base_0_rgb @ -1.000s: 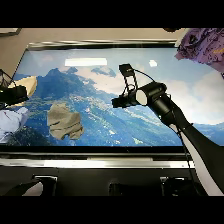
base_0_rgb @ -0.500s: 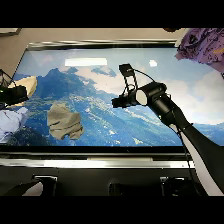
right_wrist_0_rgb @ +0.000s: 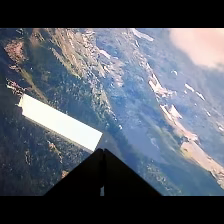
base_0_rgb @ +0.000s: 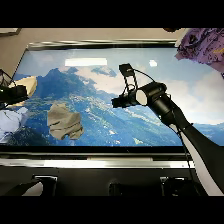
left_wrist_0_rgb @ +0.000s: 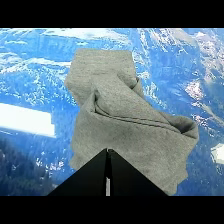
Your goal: Fold the clothes and pants, and hang the long-sleeved shirts on hangers.
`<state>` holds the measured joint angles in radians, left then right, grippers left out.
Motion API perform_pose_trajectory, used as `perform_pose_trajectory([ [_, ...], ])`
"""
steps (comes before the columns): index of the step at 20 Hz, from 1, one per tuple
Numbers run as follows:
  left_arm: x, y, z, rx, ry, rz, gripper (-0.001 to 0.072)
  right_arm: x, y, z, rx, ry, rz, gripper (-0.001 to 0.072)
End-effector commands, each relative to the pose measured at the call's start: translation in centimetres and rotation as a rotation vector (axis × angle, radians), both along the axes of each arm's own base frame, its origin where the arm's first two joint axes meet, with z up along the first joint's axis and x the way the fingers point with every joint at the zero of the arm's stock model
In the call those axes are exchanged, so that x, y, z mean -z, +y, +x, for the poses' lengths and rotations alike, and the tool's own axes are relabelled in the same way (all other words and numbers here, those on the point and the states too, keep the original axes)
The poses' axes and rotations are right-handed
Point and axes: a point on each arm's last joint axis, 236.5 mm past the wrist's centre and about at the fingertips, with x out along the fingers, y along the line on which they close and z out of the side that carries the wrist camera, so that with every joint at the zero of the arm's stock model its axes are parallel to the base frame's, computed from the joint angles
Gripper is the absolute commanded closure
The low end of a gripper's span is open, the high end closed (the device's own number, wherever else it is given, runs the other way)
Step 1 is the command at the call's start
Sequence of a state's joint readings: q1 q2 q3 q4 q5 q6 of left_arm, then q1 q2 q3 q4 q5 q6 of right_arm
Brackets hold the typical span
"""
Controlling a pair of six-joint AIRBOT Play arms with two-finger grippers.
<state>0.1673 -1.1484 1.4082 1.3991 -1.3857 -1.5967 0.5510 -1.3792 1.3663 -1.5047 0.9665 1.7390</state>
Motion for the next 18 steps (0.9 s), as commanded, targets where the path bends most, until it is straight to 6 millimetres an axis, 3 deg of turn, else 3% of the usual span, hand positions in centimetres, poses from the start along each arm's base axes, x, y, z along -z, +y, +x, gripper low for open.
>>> perform_pose_trajectory([
  [1,0.3,0.0,-0.2,0.001,0.014,-0.001,0.0651,-0.1,0.1,0.1,0.0,-0.007,0.005,0.0674],
  [2,0.5,-0.1,-0.3,-0.006,0.023,-0.007,0.0572,-0.1,0.1,0.1,0.0,-0.006,0.004,0.0674],
  [3,1.2,-0.2,-0.6,-0.021,0.043,-0.018,0.0183,-0.1,0.1,0.0,0.0,-0.003,0.002,0.0674],
  [4,2.2,-0.3,-1.2,-0.047,0.081,-0.035,-0.0013,0.0,0.0,-0.1,-0.001,0.004,-0.001,0.0674],
  [6,5.4,-0.7,-2.6,-0.049,0.169,-0.05,-0.0013,0.1,0.0,-0.2,-0.001,0.007,-0.003,0.0673],
  [10,13.5,-4.6,-5.5,-0.015,0.305,-0.121,-0.0013,0.5,-0.3,-0.7,-0.003,0.033,-0.018,0.0672],
  [12,15.9,-6.7,-5.1,0.023,0.262,-0.109,-0.0013,0.7,-0.5,-1.0,-0.004,0.05,-0.029,0.0672],
  [15,17.8,-9.5,-2.9,0.043,0.151,-0.105,-0.0013,0.9,-0.6,-1.3,-0.005,0.065,-0.035,0.0671],
  [18,20.6,-10.7,-2.0,0.027,0.153,-0.109,-0.0011,1.0,-0.6,-1.6,-0.005,0.076,-0.034,0.067],
])
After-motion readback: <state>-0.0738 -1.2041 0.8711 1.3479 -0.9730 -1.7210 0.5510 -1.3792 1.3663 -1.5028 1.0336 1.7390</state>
